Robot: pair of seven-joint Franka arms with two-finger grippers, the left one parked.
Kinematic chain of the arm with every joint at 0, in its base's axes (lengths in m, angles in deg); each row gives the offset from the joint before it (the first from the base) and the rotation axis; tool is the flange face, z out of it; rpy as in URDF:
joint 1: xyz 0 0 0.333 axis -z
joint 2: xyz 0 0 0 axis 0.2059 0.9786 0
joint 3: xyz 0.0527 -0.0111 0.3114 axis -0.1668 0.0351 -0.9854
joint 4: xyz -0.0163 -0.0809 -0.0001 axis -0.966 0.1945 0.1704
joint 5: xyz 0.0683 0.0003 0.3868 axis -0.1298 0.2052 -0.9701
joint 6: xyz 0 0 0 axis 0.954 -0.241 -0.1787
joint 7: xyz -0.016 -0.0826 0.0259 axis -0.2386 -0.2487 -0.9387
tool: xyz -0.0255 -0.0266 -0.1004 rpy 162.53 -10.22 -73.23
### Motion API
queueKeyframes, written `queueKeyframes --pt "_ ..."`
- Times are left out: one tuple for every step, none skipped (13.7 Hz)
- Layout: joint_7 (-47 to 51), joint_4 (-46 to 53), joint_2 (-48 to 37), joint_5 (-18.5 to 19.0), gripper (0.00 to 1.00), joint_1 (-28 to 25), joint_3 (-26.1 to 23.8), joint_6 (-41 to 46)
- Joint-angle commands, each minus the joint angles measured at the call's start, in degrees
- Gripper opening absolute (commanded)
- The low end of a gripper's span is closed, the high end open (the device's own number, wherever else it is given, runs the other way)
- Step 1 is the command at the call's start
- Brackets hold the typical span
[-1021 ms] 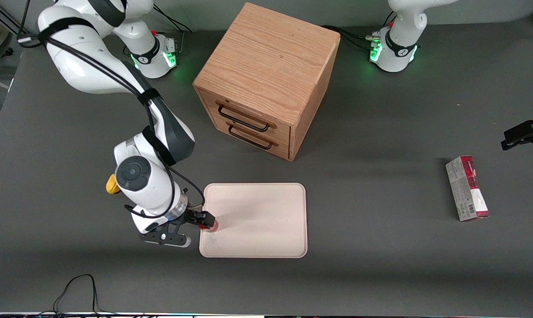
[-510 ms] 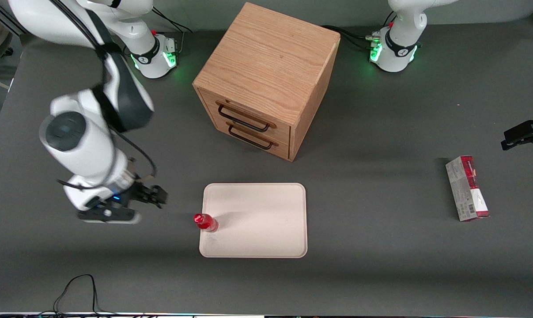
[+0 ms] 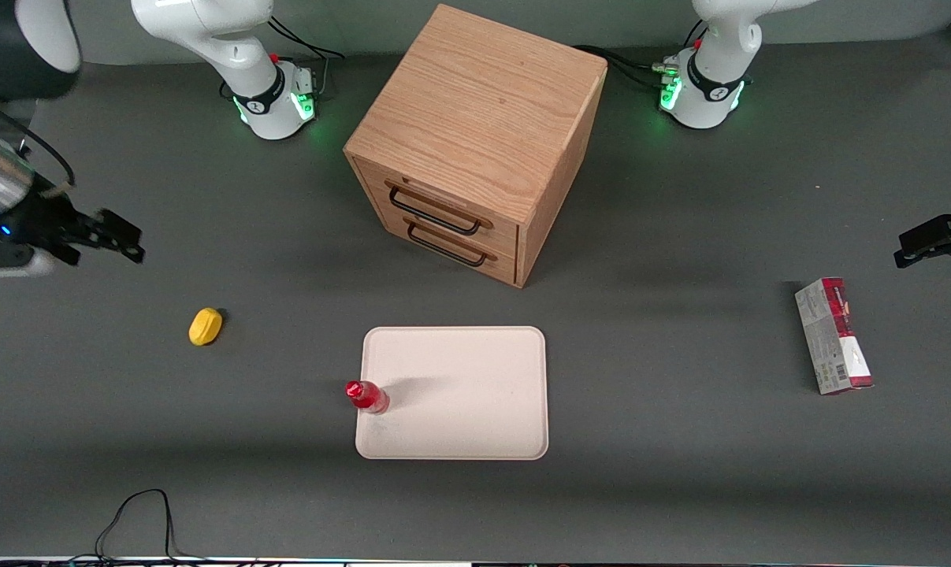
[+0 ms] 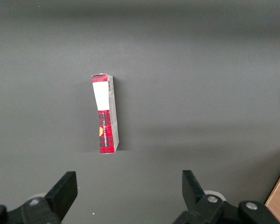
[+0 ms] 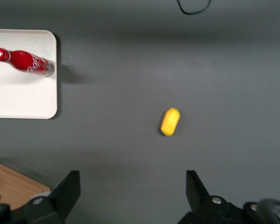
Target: Place coke bottle on tray
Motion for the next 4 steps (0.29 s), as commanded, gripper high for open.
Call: queueKeyframes --pt "-1.1 -5.3 -5.1 -1.3 1.0 -0.6 0.5 0.3" --pt "-1.1 -5.3 -5.1 -1.8 1.0 -0.6 0.5 0.5" --pt "-1.0 -5.3 -5.1 -2.1 1.0 -0.6 0.5 0.5" --pt "-1.0 -5.3 -5.1 -2.1 1.0 -0.6 0.5 0.5"
